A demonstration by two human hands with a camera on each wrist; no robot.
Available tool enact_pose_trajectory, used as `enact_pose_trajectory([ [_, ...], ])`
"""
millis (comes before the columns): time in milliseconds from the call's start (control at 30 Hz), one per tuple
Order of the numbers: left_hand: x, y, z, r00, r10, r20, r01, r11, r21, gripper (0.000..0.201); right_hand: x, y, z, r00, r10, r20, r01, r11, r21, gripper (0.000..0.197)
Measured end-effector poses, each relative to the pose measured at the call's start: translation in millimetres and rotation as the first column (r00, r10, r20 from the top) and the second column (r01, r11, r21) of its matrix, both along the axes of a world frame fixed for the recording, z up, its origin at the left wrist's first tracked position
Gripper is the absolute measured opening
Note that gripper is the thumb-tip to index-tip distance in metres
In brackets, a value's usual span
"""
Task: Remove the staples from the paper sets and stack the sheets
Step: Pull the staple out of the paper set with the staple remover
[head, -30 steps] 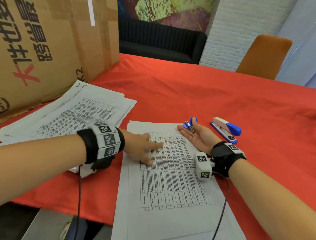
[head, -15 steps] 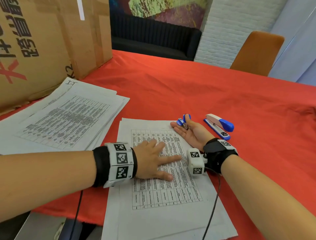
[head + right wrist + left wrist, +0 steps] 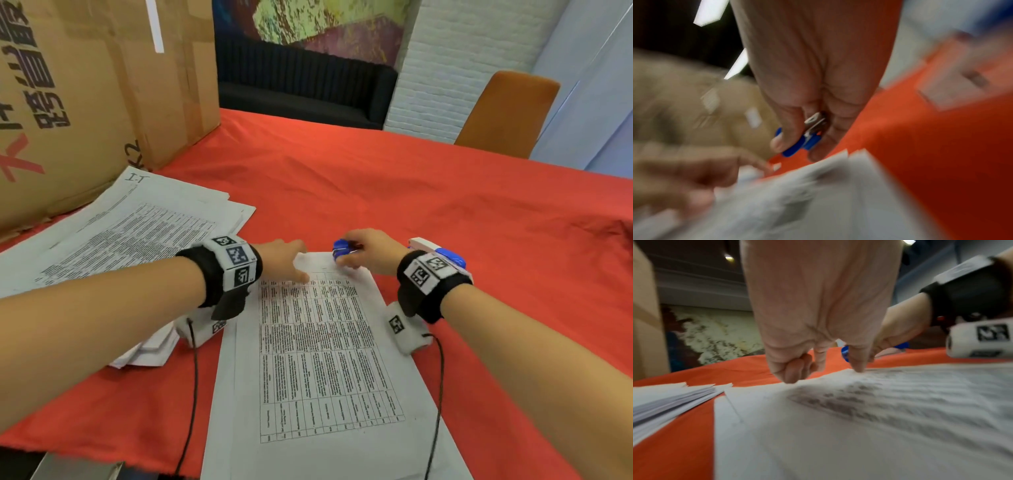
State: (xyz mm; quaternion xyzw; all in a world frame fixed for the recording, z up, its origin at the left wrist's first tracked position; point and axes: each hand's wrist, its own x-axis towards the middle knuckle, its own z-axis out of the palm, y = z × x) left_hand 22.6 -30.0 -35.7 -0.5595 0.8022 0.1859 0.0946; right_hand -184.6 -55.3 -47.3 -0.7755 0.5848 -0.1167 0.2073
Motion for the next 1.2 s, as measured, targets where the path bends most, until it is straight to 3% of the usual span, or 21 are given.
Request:
enact_pose_trajectory([
  [33,-1,-3,2,1.0,-0.01,0.005,0.01,1.0,0.016,0.075,8,-2,6,0.96,0.1,-0.26,-0.117,0.992,-0.05,0.026],
  [67,-3,-5,3,0.999,-0.026,0.03,0.025,0.999,0.035,0.08,17,-3,10,0.888,0.176,-0.425,-0.214,0.976,-0.043,0.03],
  [133,-7,-5,2,0.991,-0.059,0.118,0.052,0.997,0.055,0.087,34,-3,16,0.788,0.259,-0.559,-0.295,0.955,0.027,0.036],
  [333,-8,-6,-5,0.98,-0.075,0.183,0.063,0.995,0.072,0.09,58,-1,25,0.638,0.316,-0.702,-0.335,0.935,0.116,0.041],
  [533,-3,-6,-7,0.98,-0.107,0.167,0.095,0.992,0.082,0.089,70,0,24,0.559,0.36,-0.747,-0.387,0.91,0.148,0.032],
  [767,7,-5,-11,0.983,-0.142,0.118,0.129,0.986,0.108,0.082,66,-1,13,0.618,0.338,-0.71,-0.362,0.924,0.125,0.019],
  [900,4,-3,-10,0.976,-0.162,0.145,0.149,0.984,0.098,0.077,55,-11,18,0.682,0.354,-0.64,-0.338,0.929,0.153,0.023],
  [1000,3,-2,-7,0.97,-0.167,0.175,0.15,0.983,0.107,0.076,37,-20,20,0.848,0.303,-0.434,-0.244,0.952,0.187,0.029],
  [1133,1,-3,-5,0.967,-0.174,0.185,0.154,0.981,0.118,0.077,19,-30,18,0.942,0.25,-0.222,-0.188,0.945,0.269,0.028],
  [1200,0,-3,-6,0.967,-0.172,0.186,0.152,0.981,0.118,0.077,10,-33,13,0.986,0.168,0.013,-0.161,0.916,0.367,0.021],
])
